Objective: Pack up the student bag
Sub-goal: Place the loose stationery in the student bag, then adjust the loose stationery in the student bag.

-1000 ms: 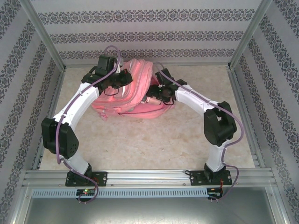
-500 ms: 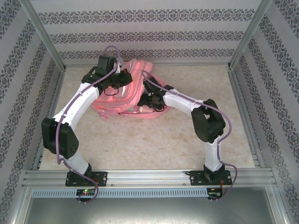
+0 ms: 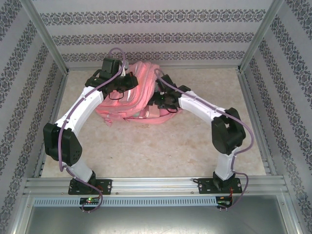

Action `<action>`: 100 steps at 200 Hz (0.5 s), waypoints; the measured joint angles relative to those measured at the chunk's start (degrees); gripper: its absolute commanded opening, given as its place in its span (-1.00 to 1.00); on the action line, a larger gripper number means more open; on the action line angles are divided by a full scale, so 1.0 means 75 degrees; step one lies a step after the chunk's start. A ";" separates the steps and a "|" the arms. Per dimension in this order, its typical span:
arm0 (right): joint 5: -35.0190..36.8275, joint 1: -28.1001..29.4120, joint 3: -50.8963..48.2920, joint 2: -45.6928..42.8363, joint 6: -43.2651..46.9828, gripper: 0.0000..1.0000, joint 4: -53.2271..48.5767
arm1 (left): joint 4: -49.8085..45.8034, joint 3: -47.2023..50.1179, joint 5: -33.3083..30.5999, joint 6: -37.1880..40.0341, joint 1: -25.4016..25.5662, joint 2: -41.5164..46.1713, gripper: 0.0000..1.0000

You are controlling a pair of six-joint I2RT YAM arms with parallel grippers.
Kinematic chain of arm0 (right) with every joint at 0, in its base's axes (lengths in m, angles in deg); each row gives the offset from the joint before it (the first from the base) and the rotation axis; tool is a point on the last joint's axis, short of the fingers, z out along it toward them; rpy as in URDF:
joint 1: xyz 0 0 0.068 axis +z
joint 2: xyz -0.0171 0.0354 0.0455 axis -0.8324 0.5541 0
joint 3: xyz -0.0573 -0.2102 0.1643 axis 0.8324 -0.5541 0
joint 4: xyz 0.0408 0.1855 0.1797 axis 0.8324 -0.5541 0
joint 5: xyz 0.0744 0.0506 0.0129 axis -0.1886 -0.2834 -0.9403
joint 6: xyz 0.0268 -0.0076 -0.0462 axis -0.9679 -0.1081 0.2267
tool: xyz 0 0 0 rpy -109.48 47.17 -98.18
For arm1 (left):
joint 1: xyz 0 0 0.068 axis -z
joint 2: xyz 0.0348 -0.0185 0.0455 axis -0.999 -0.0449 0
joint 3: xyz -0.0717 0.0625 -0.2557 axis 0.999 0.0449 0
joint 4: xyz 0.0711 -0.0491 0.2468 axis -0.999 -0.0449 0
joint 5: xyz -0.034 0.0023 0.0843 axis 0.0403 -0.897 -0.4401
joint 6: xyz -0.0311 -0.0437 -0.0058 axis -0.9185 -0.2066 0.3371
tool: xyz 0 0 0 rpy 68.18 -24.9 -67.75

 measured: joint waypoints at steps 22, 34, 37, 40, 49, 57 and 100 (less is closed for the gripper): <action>-0.0093 -0.0096 -0.0332 -0.0385 0.0085 0.15 0.0175 | 0.0000 0.0000 0.0000 -0.0003 0.0000 0.0000 -0.88; -0.0242 -0.0067 -0.0551 -0.0417 0.0154 -0.16 0.0312 | 0.0000 0.0000 0.0000 0.0000 0.0000 0.0000 -0.88; -0.0280 -0.0064 -0.0609 -0.0417 0.0201 -0.25 0.0341 | 0.0000 0.0000 0.0000 0.0000 0.0000 0.0000 -0.88; -0.0326 -0.0050 -0.0670 -0.0417 0.0172 -0.29 0.0376 | 0.0000 0.0000 0.0000 0.0000 0.0000 0.0000 -0.88; -0.0463 -0.0003 -0.0877 -0.0402 0.0166 -0.42 0.0463 | 0.0000 0.0000 0.0000 0.0000 0.0000 0.0000 -0.88; -0.0583 0.0041 -0.1005 -0.0376 0.0172 -0.50 0.0501 | 0.0000 0.0000 0.0000 0.0000 0.0000 0.0000 -0.88; -0.1061 0.0408 -0.0930 0.0280 0.0009 -0.51 0.0807 | -0.0003 0.0000 0.0000 0.0000 0.0000 0.0000 -0.88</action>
